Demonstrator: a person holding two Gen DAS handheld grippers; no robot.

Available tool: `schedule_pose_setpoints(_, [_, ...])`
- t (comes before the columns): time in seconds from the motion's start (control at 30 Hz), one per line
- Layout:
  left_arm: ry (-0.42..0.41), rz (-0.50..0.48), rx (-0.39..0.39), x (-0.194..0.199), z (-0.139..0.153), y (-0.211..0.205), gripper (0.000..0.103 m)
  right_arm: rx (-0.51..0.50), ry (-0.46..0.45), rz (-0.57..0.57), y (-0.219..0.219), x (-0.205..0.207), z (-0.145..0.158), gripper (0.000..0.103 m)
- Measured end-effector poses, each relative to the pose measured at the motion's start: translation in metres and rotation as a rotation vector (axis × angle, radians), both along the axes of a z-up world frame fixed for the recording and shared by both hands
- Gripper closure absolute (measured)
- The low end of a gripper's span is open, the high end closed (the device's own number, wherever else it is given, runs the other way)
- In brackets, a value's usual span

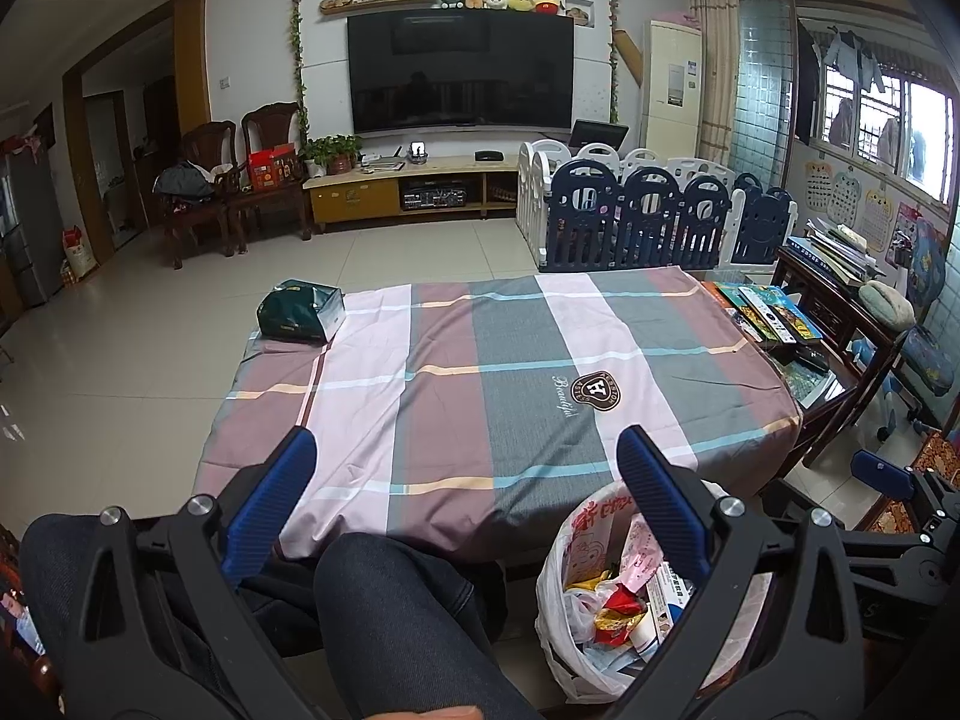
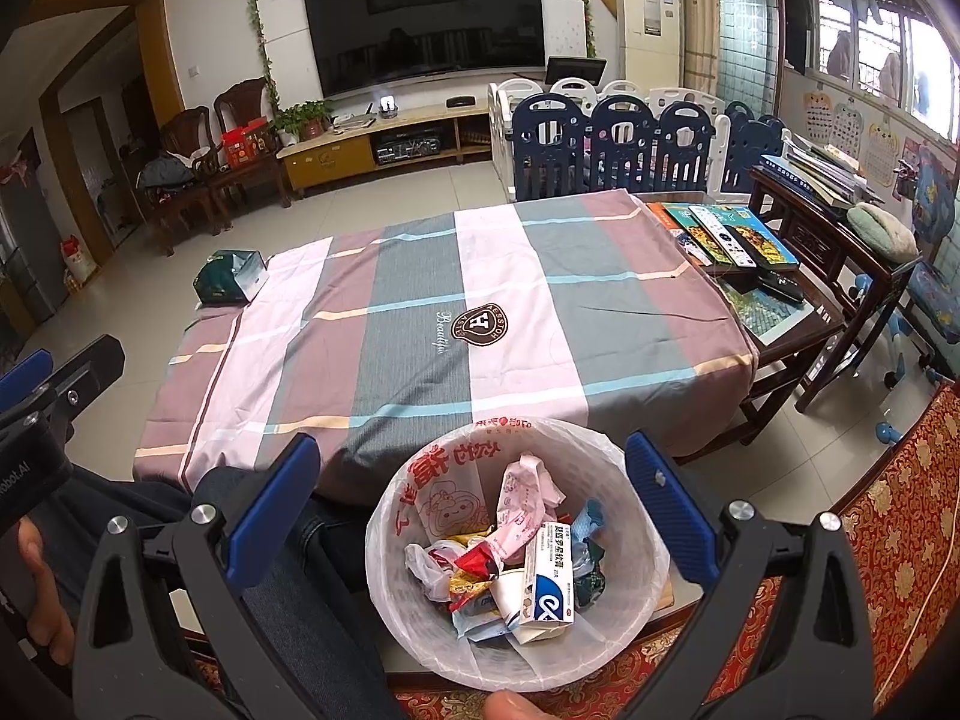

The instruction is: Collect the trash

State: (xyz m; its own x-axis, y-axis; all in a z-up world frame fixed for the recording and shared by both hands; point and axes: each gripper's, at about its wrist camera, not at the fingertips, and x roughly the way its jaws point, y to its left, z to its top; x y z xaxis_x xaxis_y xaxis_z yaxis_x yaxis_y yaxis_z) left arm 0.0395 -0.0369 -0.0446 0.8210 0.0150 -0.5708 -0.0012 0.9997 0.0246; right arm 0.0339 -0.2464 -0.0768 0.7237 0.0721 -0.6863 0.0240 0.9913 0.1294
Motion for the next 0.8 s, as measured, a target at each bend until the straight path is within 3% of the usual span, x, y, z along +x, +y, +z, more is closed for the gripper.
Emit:
schedule_pose_setpoints(0.47, [-0.010,-0.006,-0.025,-0.0024,0.0003,0.0010,0.003,0.001,0.009,-0.005,-0.0035,-0.0014,-0.0054,0.004])
schedule_pose_setpoints(0.8, [0.027,0.022,-0.021,0.0042,-0.0066,0.0058,0.003,0.002,0.019,-0.017,-0.0044,0.0000,-0.0092,0.004])
